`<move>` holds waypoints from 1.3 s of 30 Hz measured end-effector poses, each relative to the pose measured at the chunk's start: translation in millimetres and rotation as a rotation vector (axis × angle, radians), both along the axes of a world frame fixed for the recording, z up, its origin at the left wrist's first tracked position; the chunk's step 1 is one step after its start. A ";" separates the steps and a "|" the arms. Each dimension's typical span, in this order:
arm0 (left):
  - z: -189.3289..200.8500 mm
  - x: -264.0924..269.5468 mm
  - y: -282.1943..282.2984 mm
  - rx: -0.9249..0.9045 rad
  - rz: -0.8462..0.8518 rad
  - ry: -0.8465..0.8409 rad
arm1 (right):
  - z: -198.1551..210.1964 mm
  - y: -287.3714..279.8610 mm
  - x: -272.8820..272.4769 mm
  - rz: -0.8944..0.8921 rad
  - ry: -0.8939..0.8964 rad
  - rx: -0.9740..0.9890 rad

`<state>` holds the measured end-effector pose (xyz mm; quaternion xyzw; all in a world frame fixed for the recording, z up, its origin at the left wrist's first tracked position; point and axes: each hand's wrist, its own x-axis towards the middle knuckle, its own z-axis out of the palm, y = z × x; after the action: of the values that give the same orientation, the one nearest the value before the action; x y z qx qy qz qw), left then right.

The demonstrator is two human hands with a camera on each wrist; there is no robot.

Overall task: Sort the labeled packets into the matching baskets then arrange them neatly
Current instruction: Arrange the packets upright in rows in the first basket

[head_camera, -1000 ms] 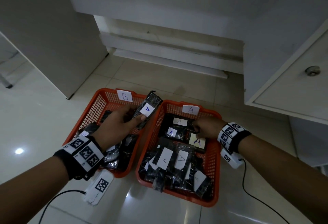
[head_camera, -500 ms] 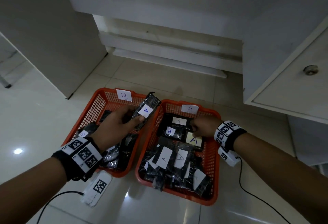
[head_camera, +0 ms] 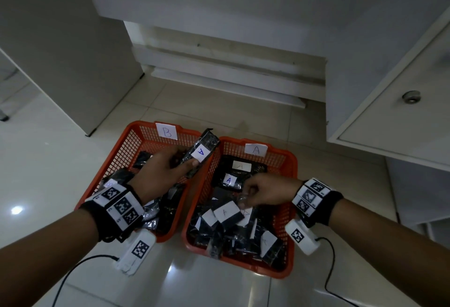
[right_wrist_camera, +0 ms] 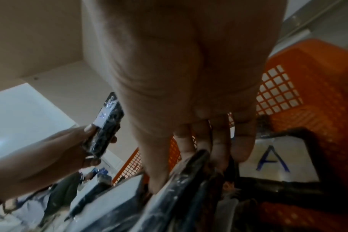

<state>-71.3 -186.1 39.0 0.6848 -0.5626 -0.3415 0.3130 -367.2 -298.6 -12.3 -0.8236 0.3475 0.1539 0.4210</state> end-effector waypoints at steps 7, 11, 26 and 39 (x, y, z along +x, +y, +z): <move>-15.4 -4.1 -12.7 0.037 -0.011 -0.022 | 7.7 -17.9 -15.6 -0.255 -0.188 0.227; -24.9 -9.4 -26.3 0.051 -0.014 -0.099 | 13.4 -31.8 -29.4 -0.391 -0.213 0.082; -57.7 -67.4 -122.6 0.044 -0.412 -0.783 | -9.7 -17.6 -78.4 -0.786 -0.315 -0.247; -40.7 -61.6 -98.1 -0.121 -0.402 -0.662 | -1.1 -2.6 -40.5 -0.492 -0.038 -0.739</move>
<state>-132.9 -284.1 -1.8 0.6143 -0.7752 -0.1229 0.0814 -407.7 -301.2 -13.4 -0.8143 0.5570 -0.1006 0.1288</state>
